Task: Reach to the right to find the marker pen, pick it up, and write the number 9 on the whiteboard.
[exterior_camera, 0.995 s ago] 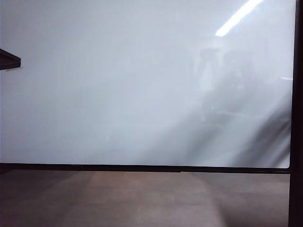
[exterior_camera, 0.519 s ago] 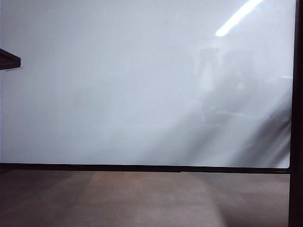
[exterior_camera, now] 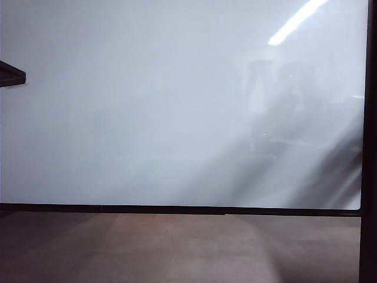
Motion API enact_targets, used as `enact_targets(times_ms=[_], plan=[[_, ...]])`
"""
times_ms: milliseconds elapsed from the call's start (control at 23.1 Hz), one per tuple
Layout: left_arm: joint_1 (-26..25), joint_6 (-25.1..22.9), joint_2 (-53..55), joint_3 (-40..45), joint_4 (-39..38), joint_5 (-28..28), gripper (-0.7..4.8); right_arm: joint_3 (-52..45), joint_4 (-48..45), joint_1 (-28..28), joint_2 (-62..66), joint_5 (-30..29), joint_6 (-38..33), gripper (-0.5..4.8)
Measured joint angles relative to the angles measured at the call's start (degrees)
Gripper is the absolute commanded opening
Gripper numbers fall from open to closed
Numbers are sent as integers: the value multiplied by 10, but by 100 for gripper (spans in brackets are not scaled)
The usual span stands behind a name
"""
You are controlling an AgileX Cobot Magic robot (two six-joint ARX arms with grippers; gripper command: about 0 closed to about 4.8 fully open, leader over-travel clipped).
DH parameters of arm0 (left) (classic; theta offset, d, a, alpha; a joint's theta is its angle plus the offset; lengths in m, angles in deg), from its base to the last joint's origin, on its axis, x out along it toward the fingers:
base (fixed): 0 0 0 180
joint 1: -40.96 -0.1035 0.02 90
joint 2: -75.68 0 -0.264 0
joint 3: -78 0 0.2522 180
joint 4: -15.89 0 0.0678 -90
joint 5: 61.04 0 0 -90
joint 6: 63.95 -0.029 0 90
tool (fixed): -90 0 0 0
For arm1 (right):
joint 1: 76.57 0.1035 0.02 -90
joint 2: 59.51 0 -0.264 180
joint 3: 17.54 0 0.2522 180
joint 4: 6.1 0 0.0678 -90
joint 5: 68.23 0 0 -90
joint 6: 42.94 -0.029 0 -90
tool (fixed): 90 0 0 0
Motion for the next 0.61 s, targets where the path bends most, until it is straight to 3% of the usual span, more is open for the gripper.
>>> enact_targets(times_ms=[87,130,433,606], plan=[[0,0,0,0,0,0,-5,0,0,0,0,0,0,139],[0,0,0,0,0,0,-5,0,0,0,0,0,0,137],[0,0,0,0,0,0,-5,0,0,3,0,-3,1,-6],[0,0,0,0,0,0,-5,7,-3,3,0,-2,1,-6]])
